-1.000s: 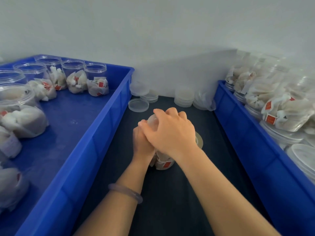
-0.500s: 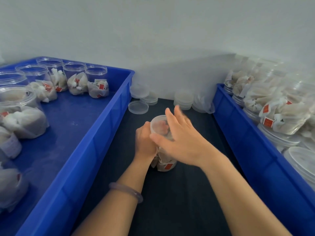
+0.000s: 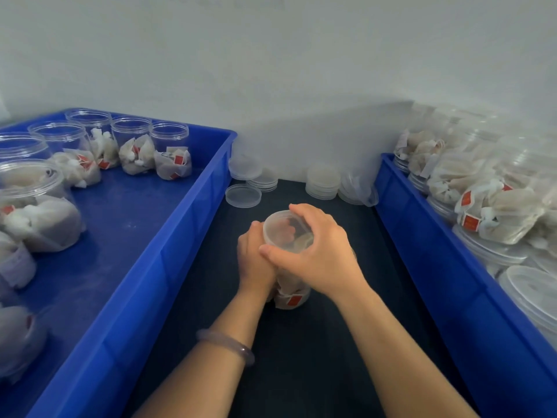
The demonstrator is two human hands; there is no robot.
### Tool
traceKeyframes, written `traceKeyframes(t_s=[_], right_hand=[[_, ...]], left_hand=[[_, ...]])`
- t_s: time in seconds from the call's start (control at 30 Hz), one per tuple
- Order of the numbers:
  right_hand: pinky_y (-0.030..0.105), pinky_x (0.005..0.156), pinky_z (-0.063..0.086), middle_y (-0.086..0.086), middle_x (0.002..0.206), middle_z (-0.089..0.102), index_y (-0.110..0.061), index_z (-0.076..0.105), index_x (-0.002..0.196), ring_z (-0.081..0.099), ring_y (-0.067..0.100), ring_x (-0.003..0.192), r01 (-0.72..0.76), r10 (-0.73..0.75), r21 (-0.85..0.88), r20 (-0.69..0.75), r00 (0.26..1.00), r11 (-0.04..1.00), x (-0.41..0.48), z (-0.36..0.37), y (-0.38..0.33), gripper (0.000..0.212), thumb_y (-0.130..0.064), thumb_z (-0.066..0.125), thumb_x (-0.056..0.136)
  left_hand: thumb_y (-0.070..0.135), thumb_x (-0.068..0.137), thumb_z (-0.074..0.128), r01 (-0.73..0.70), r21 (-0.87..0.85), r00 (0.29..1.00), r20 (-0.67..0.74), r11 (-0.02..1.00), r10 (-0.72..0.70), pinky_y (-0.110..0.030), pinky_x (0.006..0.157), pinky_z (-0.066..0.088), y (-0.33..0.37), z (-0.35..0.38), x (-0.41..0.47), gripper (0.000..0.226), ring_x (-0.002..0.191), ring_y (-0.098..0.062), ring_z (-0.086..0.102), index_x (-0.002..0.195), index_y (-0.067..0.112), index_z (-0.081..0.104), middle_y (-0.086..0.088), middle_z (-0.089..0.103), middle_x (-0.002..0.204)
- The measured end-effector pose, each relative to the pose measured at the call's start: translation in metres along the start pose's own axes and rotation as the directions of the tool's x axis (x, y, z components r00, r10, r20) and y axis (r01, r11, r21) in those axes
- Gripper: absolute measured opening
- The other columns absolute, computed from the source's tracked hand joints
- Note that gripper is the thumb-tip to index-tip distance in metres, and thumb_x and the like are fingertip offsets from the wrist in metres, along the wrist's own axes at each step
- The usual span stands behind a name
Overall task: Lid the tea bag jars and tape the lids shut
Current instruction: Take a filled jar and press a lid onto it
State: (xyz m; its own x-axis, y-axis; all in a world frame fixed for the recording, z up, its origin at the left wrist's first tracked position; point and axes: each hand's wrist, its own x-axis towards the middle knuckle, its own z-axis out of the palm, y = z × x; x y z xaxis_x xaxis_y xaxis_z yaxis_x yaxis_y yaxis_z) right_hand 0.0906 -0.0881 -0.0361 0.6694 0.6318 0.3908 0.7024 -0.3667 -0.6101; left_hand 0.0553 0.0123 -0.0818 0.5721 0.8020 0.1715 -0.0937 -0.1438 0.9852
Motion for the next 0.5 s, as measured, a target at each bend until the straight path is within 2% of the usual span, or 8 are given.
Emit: traceKeyframes(t_s=[0.07,0.13,0.17,0.23,0.3,0.4,0.47,0.5], right_hand=[[0.015,0.089,0.032,-0.015,0.130,0.048,-0.024,0.049,0.135,0.043,0.004,0.118,0.028,-0.027,-0.038,0.046,0.999,0.999,0.004,-0.004,0.003,0.087,-0.065,0.073,0.062],[0.015,0.091,0.034,-0.015,0.130,0.048,-0.024,0.050,0.134,0.043,0.004,0.119,0.033,-0.032,-0.006,0.087,0.996,0.999,0.005,-0.005,0.004,0.085,-0.062,0.076,0.062],[0.013,0.089,0.034,-0.017,0.125,0.049,-0.025,0.052,0.131,0.044,0.002,0.117,0.028,-0.029,0.020,0.041,0.999,0.999,0.004,-0.001,0.003,0.080,-0.058,0.078,0.063],[0.006,0.079,0.033,-0.023,0.113,0.047,-0.028,0.052,0.124,0.042,-0.003,0.106,0.009,-0.007,0.019,-0.118,0.993,1.000,-0.002,0.009,0.000,0.071,-0.057,0.075,0.063],[0.002,0.072,0.030,-0.024,0.108,0.044,-0.031,0.048,0.121,0.036,-0.006,0.100,-0.012,0.008,-0.018,-0.200,0.980,1.000,-0.009,0.019,-0.004,0.070,-0.062,0.069,0.063],[0.006,0.076,0.028,-0.019,0.119,0.049,-0.029,0.046,0.127,0.038,-0.001,0.108,-0.014,-0.003,-0.070,-0.242,0.970,0.997,-0.011,0.024,-0.006,0.074,-0.063,0.068,0.065],[0.007,0.081,0.030,-0.021,0.125,0.046,-0.028,0.043,0.134,0.039,-0.001,0.116,-0.012,0.002,-0.044,-0.208,0.978,0.999,-0.010,0.021,-0.007,0.084,-0.067,0.066,0.062],[0.005,0.082,0.032,-0.026,0.125,0.041,-0.030,0.039,0.138,0.037,-0.007,0.117,-0.016,0.023,0.053,-0.147,0.989,0.998,-0.009,0.017,-0.006,0.091,-0.069,0.065,0.060]], left_hand=[[0.017,0.101,0.033,0.066,-0.216,0.985,0.171,0.974,-0.029,-0.010,0.047,0.045,0.005,-0.004,0.000,0.058,0.056,0.001,0.062,0.059,0.021,0.072,0.007,0.067,0.056],[0.027,0.104,0.024,0.173,-0.308,0.939,0.338,0.935,-0.062,-0.012,0.057,0.049,0.006,-0.011,-0.003,0.066,0.065,0.001,0.067,0.065,0.034,0.076,0.009,0.072,0.066],[0.033,0.102,0.032,0.160,-0.249,0.942,0.328,0.955,-0.072,-0.018,0.066,0.052,0.001,-0.010,-0.003,0.054,0.075,-0.003,0.069,0.074,0.030,0.078,0.004,0.074,0.077],[0.034,0.086,0.061,0.029,0.029,0.976,0.215,0.999,-0.034,-0.037,0.084,0.052,-0.004,-0.008,-0.005,0.026,0.096,-0.021,0.065,0.101,0.015,0.069,-0.010,0.069,0.103],[0.031,0.078,0.069,-0.097,0.177,0.993,0.086,0.979,0.083,-0.047,0.080,0.053,-0.008,-0.004,-0.008,0.025,0.088,-0.029,0.062,0.091,0.012,0.059,-0.013,0.064,0.094],[0.047,0.073,0.058,-0.080,0.125,0.996,0.045,0.989,0.075,-0.036,0.066,0.054,-0.003,-0.006,-0.010,0.026,0.075,-0.025,0.062,0.075,0.023,0.049,-0.005,0.063,0.077],[0.030,0.090,0.057,-0.060,0.165,0.998,0.025,0.984,0.056,-0.028,0.058,0.051,-0.007,-0.008,-0.006,0.020,0.067,-0.014,0.063,0.074,0.020,0.051,0.001,0.063,0.065],[0.026,0.097,0.048,-0.005,0.079,1.000,0.000,0.997,0.005,-0.025,0.055,0.050,-0.008,-0.009,-0.005,0.027,0.061,-0.009,0.062,0.072,0.017,0.055,0.001,0.065,0.062]])
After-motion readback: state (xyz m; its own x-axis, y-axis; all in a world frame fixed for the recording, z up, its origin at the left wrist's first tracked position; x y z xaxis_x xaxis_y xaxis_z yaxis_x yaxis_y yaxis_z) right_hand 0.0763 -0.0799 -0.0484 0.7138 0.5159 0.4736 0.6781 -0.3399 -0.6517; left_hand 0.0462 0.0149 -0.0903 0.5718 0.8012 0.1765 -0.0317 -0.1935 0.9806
